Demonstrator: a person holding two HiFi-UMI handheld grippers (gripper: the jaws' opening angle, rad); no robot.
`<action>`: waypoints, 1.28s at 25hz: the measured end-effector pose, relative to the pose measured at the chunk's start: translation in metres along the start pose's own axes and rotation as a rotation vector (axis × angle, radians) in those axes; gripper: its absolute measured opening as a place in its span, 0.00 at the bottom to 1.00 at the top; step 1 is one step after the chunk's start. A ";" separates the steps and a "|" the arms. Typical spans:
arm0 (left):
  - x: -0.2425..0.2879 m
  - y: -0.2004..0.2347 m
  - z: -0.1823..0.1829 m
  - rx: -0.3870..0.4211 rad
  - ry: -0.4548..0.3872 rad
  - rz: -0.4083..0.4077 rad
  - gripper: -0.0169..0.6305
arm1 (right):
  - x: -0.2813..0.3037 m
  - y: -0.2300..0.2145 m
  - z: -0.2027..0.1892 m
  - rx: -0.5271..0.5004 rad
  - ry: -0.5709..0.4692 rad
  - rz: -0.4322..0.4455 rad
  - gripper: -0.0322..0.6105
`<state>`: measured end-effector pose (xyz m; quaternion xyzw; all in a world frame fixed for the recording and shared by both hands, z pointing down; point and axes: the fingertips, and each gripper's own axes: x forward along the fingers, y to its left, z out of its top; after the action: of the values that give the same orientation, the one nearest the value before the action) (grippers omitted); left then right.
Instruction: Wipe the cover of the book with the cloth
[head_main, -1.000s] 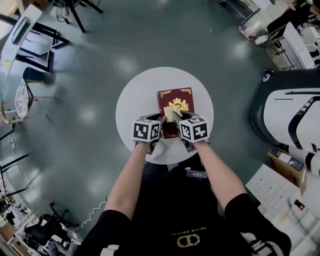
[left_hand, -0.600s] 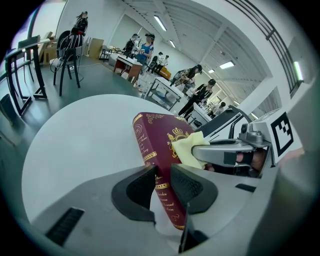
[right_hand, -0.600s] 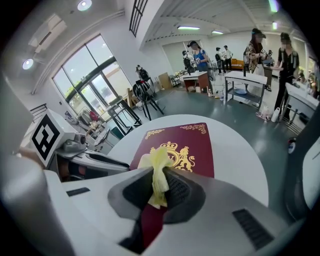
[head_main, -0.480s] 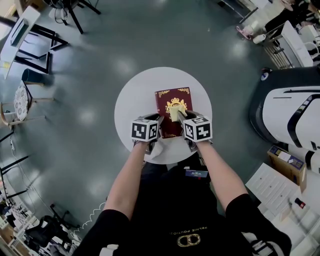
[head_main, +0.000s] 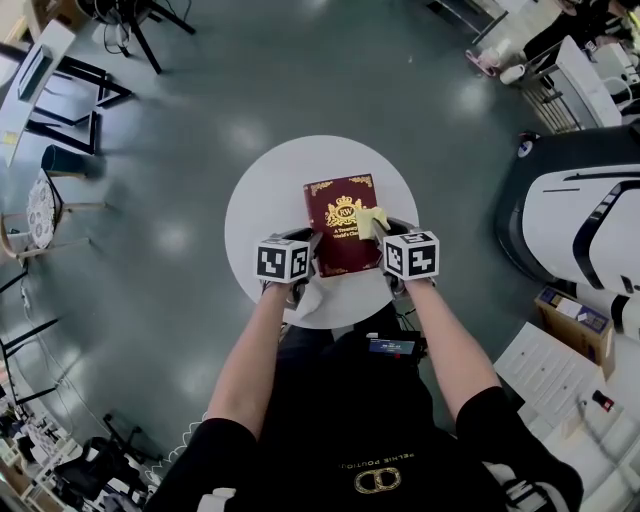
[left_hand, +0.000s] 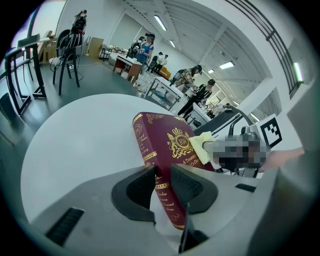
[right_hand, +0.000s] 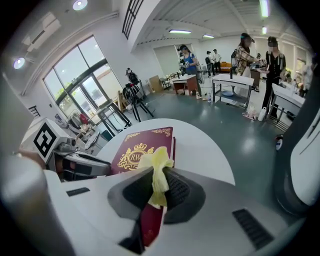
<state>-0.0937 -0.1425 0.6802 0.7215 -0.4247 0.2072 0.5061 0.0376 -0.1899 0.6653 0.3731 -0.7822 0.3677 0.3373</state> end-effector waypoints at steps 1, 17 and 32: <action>0.000 0.000 0.000 0.000 -0.001 0.000 0.18 | -0.001 -0.003 0.001 0.002 -0.002 -0.004 0.19; 0.001 0.000 0.000 0.004 0.007 0.009 0.18 | -0.015 -0.020 0.000 0.023 -0.014 -0.028 0.19; 0.000 0.000 0.001 -0.042 0.030 -0.041 0.18 | -0.018 0.055 -0.004 0.061 0.001 0.238 0.19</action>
<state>-0.0937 -0.1433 0.6798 0.7161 -0.4065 0.1988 0.5314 0.0018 -0.1561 0.6351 0.2876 -0.8091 0.4289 0.2804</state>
